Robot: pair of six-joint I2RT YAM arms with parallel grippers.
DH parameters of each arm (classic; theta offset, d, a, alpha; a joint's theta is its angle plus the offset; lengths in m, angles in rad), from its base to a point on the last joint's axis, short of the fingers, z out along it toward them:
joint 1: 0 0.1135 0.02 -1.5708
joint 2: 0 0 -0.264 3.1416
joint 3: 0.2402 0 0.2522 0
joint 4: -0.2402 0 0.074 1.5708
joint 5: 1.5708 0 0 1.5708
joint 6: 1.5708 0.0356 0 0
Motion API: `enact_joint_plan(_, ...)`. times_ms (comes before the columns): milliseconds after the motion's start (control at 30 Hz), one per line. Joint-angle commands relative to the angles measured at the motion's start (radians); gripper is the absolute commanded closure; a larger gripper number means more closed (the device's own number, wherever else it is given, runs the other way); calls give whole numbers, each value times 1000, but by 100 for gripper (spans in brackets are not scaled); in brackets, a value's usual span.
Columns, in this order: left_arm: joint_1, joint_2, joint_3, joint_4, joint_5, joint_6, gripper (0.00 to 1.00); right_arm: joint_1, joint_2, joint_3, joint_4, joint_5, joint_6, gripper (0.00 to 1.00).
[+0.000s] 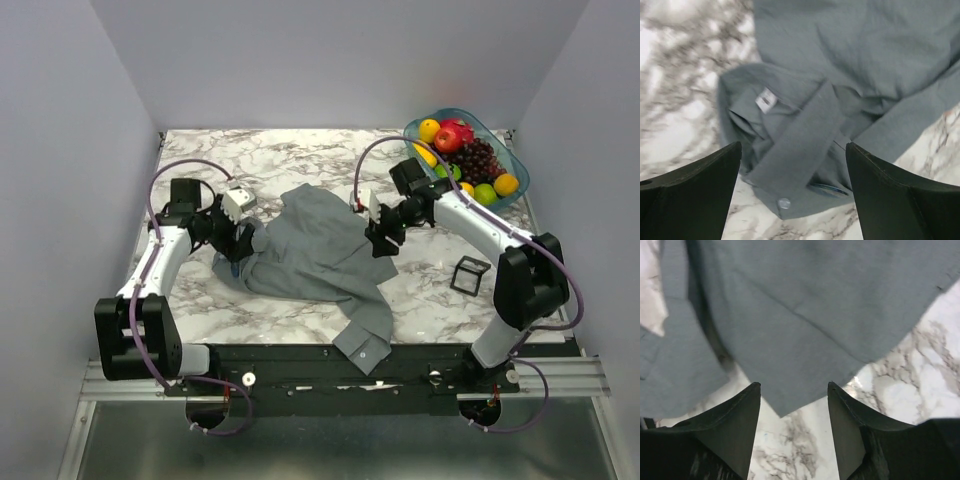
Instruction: Remove the brooch from the garment
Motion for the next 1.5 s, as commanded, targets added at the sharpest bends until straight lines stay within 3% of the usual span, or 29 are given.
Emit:
enact_joint_plan(0,-4,41,-90,8,50,70,8,47,-51,-113,15,-60,-79,36)
enact_joint_plan(167,-30,95,-84,118,38,-109,8,72,-68,-170,17,-83,-107,34)
enact_joint_plan(467,-147,74,-161,119,17,-116,16,170,-14,-195,-20,-149,-148,31)
enact_joint_plan(567,-165,61,-192,165,4,-171,24,204,20,-192,-18,-146,-128,33)
enact_joint_plan(667,-165,67,-172,178,-25,-221,42,224,37,-198,32,-122,-61,47)
enact_joint_plan(700,-164,78,-161,158,-38,-222,53,225,34,-196,58,-97,-26,63)
enact_joint_plan(733,-161,81,-132,147,-43,-225,59,225,27,-193,69,-77,-4,70)
enact_joint_plan(800,-138,84,-97,110,-40,-234,76,222,17,-163,62,-10,36,82)
enact_joint_plan(833,-127,83,-56,101,-30,-248,78,209,6,-152,52,4,38,83)
enact_joint_plan(1100,56,-58,118,229,-22,-545,88,31,-104,89,-75,19,105,88)
enact_joint_plan(1200,79,-100,150,259,-49,-579,87,-15,-109,193,-77,24,122,89)
enact_joint_plan(1467,80,-212,23,368,-108,-807,83,-29,-89,324,-37,87,134,91)
